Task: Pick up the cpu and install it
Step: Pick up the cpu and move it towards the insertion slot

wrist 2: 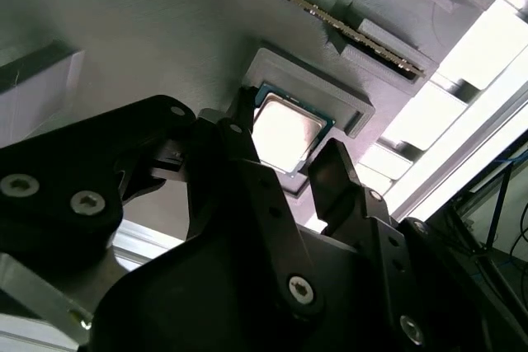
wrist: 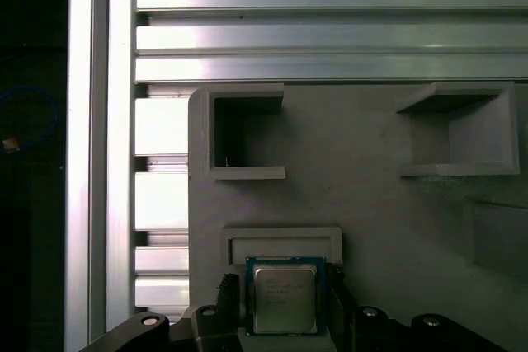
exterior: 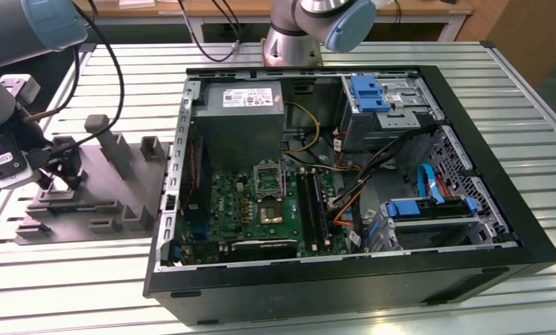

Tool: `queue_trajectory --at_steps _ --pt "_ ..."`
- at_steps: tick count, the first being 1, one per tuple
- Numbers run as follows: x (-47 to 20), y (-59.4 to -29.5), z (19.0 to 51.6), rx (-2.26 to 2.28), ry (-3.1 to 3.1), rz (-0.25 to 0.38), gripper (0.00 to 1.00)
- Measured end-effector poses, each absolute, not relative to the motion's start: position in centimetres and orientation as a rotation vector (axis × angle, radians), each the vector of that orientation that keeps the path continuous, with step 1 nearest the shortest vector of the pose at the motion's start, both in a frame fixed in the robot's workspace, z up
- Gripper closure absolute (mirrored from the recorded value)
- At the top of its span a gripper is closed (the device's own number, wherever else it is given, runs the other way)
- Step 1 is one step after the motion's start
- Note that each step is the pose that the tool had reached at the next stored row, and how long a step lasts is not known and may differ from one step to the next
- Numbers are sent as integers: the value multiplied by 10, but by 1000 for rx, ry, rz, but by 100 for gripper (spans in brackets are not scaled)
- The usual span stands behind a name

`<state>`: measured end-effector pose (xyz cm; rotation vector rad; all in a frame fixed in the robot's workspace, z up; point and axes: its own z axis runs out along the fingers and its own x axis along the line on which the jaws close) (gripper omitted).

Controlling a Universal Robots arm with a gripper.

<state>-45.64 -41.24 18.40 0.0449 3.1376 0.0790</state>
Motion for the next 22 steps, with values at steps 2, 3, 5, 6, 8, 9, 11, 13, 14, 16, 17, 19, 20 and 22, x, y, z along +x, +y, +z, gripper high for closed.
queue_trajectory --at_steps 2,3,5,6,8,9,11,13,14,16,17,19,20,22 --pt "-456 -412 184 45 3138 79 46" --pt "-456 -412 184 45 3138 79 46" --pt "-456 -412 184 45 3138 79 48" --pt "-456 -412 184 45 3138 79 48" --pt "-456 -412 184 45 3138 79 53" --pt "-456 -412 184 45 3138 79 53" --pt "-456 -412 184 45 3138 79 53" --pt "-456 -412 184 45 3138 79 53" --pt "-456 -412 183 45 3138 79 53" --pt "-456 -412 183 45 3138 79 53" --pt "-456 -412 183 45 3138 79 53" --pt "-456 -412 183 45 3138 79 53" --pt "-456 -412 183 45 3138 79 53" --pt "-456 -412 184 45 3137 79 53"
